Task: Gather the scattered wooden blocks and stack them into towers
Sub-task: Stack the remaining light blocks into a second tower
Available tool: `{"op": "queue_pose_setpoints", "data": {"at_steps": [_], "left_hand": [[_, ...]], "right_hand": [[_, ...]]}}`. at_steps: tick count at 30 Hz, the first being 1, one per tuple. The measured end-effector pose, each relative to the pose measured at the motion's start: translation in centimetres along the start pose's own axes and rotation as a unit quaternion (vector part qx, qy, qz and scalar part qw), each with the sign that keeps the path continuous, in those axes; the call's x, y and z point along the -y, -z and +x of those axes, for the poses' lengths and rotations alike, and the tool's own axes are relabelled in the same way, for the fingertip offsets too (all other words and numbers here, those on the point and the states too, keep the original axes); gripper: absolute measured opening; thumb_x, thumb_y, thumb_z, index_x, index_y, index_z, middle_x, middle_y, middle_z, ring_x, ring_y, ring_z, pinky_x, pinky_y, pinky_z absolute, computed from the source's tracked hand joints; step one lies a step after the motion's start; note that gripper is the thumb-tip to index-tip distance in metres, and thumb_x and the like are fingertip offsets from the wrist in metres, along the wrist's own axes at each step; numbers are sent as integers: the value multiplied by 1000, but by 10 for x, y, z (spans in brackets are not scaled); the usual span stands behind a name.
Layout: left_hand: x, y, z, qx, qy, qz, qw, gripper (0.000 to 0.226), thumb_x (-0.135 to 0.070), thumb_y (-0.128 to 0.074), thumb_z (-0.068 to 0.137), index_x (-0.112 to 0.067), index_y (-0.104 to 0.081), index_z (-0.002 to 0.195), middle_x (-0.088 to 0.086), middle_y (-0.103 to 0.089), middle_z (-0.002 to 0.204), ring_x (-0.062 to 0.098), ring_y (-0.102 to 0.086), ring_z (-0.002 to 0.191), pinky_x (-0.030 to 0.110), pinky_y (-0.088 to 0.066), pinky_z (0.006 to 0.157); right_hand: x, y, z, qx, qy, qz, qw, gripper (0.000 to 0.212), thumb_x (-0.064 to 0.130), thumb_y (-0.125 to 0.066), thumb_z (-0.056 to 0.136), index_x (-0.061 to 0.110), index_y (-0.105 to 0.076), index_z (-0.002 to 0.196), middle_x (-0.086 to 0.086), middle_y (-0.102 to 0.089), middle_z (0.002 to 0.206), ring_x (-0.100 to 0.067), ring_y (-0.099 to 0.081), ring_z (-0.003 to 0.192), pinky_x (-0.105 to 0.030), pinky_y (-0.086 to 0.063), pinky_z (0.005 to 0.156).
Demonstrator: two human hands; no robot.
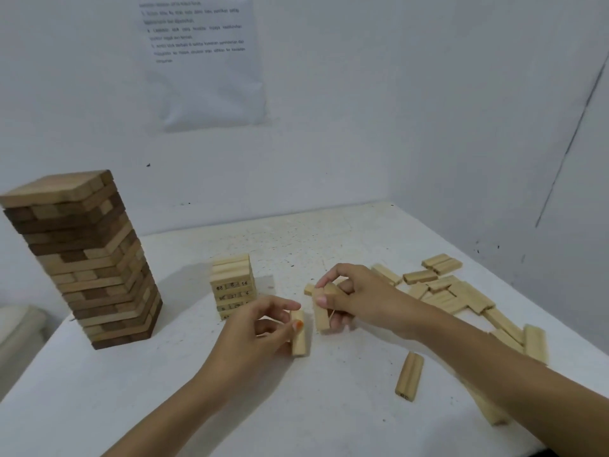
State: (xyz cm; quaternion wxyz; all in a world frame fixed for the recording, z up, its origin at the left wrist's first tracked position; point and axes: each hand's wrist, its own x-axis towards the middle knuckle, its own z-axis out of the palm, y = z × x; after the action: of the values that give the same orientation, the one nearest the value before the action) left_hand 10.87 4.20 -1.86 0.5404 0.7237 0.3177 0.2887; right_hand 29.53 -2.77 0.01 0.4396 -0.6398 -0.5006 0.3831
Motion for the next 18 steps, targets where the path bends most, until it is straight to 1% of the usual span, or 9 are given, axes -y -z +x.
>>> {"op": "queue_pose_setpoints", "data": {"at_steps": [2, 4, 8, 10, 11, 13, 15, 17, 18], "left_hand": [[5, 8, -8, -7, 21, -26, 999, 15, -5, -68, 84, -14, -72, 95, 3, -62, 81, 23, -67, 75, 24, -57, 65], [8, 16, -12, -18, 29, -38, 999, 15, -4, -68, 83, -13, -72, 95, 6, -62, 80, 22, -66, 74, 25, -57, 66], [13, 31, -19, -21, 24, -2, 1000, 18, -7, -70, 82, -16, -72, 97, 2, -67, 77, 21, -65, 77, 26, -57, 72], [15, 35, -22, -24, 25, 8, 999, 17, -8, -70, 83, -19, -72, 97, 6, -67, 81, 18, -64, 77, 25, -56, 73], [16, 37, -25, -30, 22, 21, 999, 16, -10, -70, 83, -21, -72, 96, 5, -67, 83, 14, -63, 76, 23, -54, 72], [20, 38, -29, -44, 3, 58, 997, 13, -15, -70, 84, -24, -72, 94, -1, -65, 81, 4, -57, 70, 16, -47, 66], [25, 39, -31, -62, -15, 101, 993, 11, -19, -71, 84, -27, -71, 92, -3, -62, 84, -1, -51, 66, 13, -42, 62], [26, 41, -32, -68, -26, 126, 989, 10, -22, -71, 84, -28, -71, 92, -1, -59, 89, -2, -48, 65, 12, -40, 62], [26, 41, -32, -67, -26, 125, 990, 10, -22, -70, 84, -28, -71, 92, -1, -58, 89, -3, -48, 64, 12, -40, 61]], "right_hand": [[5, -9, 0, 47, -16, 30, 998, 19, 13, -65, 91, 5, -57, 106, -9, -67, 68, -17, -63, 57, -24, -51, 54], [10, -18, 1, 86, -28, 34, 995, 23, 12, -66, 90, 2, -57, 107, -11, -68, 68, -19, -64, 58, -25, -54, 57], [14, -35, 7, 117, -45, 28, 992, 27, 12, -67, 90, -1, -55, 111, -13, -68, 72, -19, -65, 58, -24, -55, 55], [15, -42, 9, 129, -50, 20, 990, 27, 13, -66, 90, -1, -55, 110, -11, -67, 71, -17, -64, 56, -23, -52, 52], [17, -44, 10, 132, -49, -1, 990, 26, 16, -67, 90, 1, -57, 109, -9, -66, 70, -14, -61, 53, -22, -50, 50], [18, -47, 10, 132, -32, -102, 985, 24, 27, -70, 88, 10, -64, 105, -2, -63, 71, -7, -55, 52, -19, -44, 51], [17, -46, 10, 117, -2, -213, 970, 23, 37, -73, 84, 21, -69, 99, 8, -58, 78, -3, -52, 65, -19, -42, 63], [16, -45, 9, 92, 11, -238, 967, 22, 41, -72, 82, 25, -71, 96, 13, -56, 85, -1, -51, 77, -19, -41, 72], [16, -44, 8, 83, 5, -220, 972, 20, 42, -70, 84, 25, -70, 96, 13, -57, 84, -1, -51, 75, -19, -41, 71]]}}
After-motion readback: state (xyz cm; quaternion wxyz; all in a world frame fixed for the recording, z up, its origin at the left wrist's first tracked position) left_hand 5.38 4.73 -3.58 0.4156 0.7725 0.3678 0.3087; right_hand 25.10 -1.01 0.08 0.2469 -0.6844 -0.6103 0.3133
